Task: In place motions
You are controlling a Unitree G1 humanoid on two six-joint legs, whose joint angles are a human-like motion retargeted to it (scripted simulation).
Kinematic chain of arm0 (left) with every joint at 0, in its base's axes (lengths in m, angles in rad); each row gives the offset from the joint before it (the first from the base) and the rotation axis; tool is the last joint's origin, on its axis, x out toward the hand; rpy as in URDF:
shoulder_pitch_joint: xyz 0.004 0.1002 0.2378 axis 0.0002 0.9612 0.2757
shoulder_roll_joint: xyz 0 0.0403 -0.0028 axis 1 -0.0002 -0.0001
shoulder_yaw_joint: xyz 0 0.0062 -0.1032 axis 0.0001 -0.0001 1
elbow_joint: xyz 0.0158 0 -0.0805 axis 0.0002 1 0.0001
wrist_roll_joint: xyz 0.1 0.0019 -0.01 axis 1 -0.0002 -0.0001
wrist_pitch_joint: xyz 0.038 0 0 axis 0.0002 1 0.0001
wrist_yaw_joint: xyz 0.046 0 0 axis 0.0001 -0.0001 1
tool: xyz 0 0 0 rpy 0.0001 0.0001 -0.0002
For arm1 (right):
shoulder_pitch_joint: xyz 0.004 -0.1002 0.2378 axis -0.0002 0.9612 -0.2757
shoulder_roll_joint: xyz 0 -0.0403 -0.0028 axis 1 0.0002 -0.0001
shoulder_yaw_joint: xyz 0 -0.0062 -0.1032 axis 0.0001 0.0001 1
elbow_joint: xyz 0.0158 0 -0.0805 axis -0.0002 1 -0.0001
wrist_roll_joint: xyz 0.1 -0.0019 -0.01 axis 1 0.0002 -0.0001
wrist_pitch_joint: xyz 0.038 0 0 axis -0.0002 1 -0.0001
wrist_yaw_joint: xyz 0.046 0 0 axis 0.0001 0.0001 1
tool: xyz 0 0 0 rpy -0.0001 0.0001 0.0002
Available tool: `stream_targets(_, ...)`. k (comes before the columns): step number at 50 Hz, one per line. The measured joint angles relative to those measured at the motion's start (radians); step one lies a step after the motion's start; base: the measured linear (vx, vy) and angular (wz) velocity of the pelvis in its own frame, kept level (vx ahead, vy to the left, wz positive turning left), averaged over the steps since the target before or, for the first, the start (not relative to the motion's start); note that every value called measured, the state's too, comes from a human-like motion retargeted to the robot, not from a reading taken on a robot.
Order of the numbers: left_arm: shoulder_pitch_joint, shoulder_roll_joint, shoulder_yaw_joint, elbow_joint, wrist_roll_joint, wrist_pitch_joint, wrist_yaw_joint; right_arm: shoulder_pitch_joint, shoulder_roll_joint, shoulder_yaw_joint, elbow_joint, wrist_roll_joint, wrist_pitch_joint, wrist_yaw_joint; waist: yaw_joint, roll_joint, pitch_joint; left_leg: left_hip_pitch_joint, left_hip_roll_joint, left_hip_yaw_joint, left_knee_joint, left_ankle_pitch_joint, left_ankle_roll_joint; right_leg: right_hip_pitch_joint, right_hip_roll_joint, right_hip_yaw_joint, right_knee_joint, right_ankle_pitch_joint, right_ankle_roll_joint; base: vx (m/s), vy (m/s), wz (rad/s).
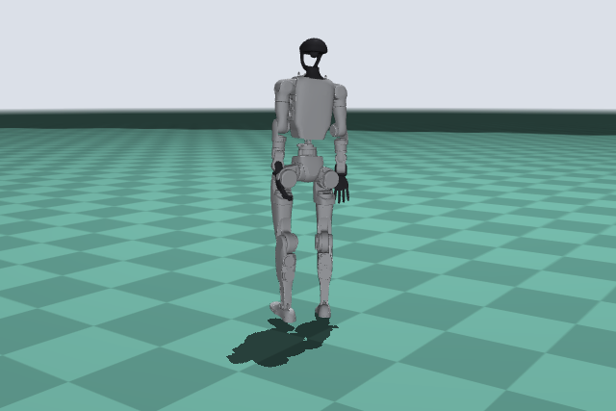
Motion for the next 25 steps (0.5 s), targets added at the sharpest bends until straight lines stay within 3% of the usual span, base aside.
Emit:
stream_targets(3, 0.016, -0.017, 0.047, -0.096, -0.098, -0.069, 0.164, -0.012, 0.002, -0.058, 0.036, 0.034, 0.099, 0.252, 0.027, -0.004, 0.003, 0.003, 0.001, 0.029, -0.001, -0.004, 0.001, 0.013, 0.018, 0.029, -0.017, -0.006, -0.008, -0.05, 0.05, -0.43)
stream_targets(7, 0.015, -0.027, 0.119, -0.318, -0.211, -0.175, 0.28, -0.032, -0.015, -0.106, 0.059, 0.209, 0.069, 0.267, 0.018, 0.002, 0.011, 0.002, 0.001, 0.013, 0.0, -0.002, 0.001, 0.008, 0.009, 0.015, -0.011, 0.0, -0.003, -0.07, 0.03, 0.11)
stream_targets(10, -0.006, 0.004, 0.148, -0.532, -0.278, -0.25, 0.308, -0.031, -0.03, -0.098, 0.045, 0.217, 0.046, 0.278, 0.028, -0.001, 0.012, 0.002, 0.001, 0.014, 0.0, 0.0, -0.001, 0.008, 0.007, 0.013, -0.009, 0.0, -0.003, -0.04, 0.0, 0.05)
stream_targets(18, -0.163, 0.278, 0.164, -1.101, -0.285, -0.32, 0.38, -0.017, -0.035, -0.055, 0.013, 0.082, 0.02, 0.304, 0.056, -0.012, -0.01, -0.003, -0.006, 0.01, 0.001, 0.004, -0.003, 0.019, 0.012, -0.002, -0.017, -0.007, -0.011, 0.0, 0.0, 0.0)
stream_targets(25, -0.396, 0.531, 0.21, -1.416, -0.071, -0.407, 0.585, -0.015, -0.021, -0.031, 0.01, 0.047, 0.056, 0.269, 0.03, -0.005, -0.04, -0.014, -0.01, -0.017, 0.003, 0.008, -0.003, 0.021, 0.016, -0.032, -0.024, -0.009, -0.013, 0.02, -0.01, 0.16)
